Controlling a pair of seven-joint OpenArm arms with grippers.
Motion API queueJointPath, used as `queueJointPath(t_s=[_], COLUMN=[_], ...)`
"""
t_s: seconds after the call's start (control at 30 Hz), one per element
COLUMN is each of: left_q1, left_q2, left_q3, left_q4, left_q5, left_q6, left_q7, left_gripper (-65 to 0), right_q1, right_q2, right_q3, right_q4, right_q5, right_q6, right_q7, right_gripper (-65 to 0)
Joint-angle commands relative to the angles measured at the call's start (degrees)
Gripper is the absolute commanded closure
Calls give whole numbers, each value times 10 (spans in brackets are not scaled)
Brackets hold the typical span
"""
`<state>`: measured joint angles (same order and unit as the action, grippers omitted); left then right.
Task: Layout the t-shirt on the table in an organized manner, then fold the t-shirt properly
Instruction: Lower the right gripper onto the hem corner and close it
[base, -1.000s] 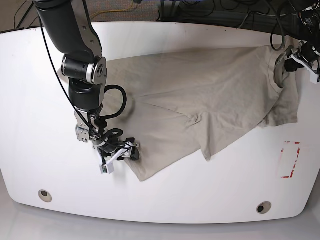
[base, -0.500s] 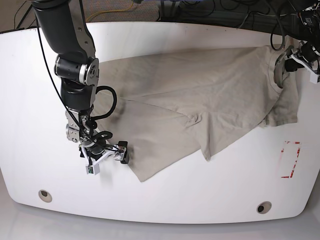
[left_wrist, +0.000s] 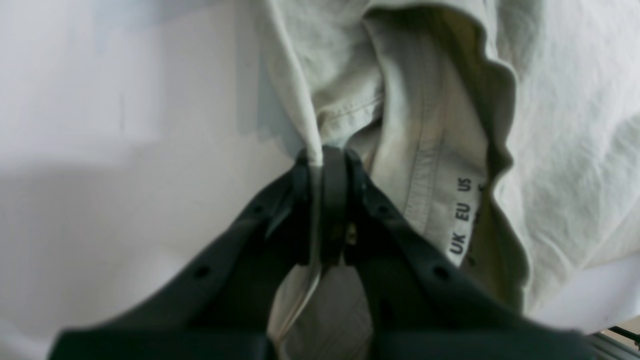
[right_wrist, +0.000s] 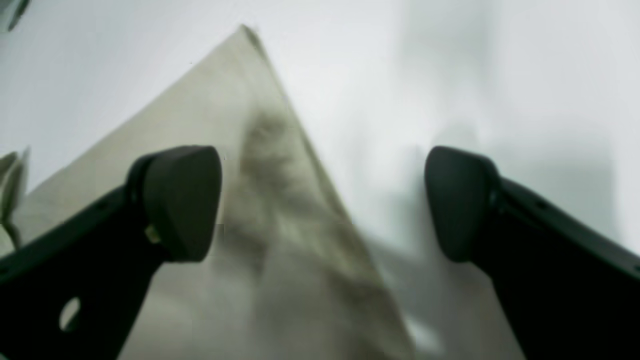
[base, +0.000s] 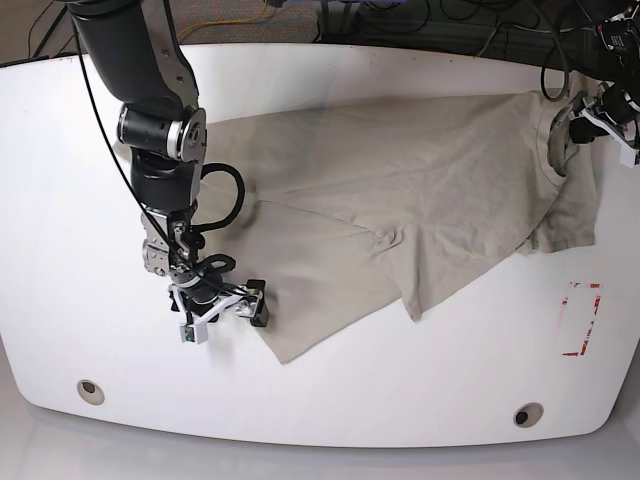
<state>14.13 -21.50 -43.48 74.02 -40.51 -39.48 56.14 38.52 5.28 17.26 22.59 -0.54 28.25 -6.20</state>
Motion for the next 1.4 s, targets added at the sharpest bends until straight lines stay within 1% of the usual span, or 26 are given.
queueJointPath(t_s=[0.0, 0.27, 0.47, 0.57, 0.63, 0.77, 0.87, 1.0, 1.13, 1.2, 1.3, 1.33, 1.37], left_q1=[-2, -2, -2, -2, -2, -2, -2, -2, -2, -2, -3, -3, -3], left_q2=[-13, -13, -13, -13, -13, -13, -13, -13, -13, -13, -13, -13, -13], left_q3=[-3, -3, -3, -3, -3, -3, -2, -2, -2, -2, -2, -2, -2], left_q4=[8, 8, 8, 8, 8, 8, 8, 8, 8, 8, 8, 8, 8], left_q5=[-7, -7, -7, -7, -7, -7, -7, -7, -7, -7, -7, -7, -7], left_q6=[0, 0, 0, 0, 0, 0, 0, 0, 0, 0, 0, 0, 0], left_q7=[-4, -4, -4, -4, -4, -4, -4, -4, -4, -4, -4, -4, -4], left_gripper=[-6, -6, -6, -6, -6, -6, -6, -6, -6, -6, -6, -6, -6], right_q1=[5, 5, 6, 7, 7, 8, 8, 8, 8, 8, 8, 8, 8], right_q2=[-15, -31, -34, -35, -37, -40, -40, -40, -40, -40, -40, -40, -40], right_q3=[-1, -1, -1, -1, -1, -1, -1, -1, -1, -1, -1, -1, -1], right_q4=[0, 0, 0, 1, 3, 4, 4, 4, 4, 4, 8, 13, 17], right_q5=[-3, -4, -4, -4, -4, -4, -4, -4, -4, -4, -4, -4, -4], right_q6=[4, 4, 4, 4, 4, 5, 18, 25, 25, 25, 25, 25, 25], right_q7=[-33, -33, -33, -38, -45, -52, -53, -53, -53, -53, -52, -52, -52], right_gripper=[-612, -612, -612, -599, -566, -477, -431, -401, -398, -369, -270, -212, -176])
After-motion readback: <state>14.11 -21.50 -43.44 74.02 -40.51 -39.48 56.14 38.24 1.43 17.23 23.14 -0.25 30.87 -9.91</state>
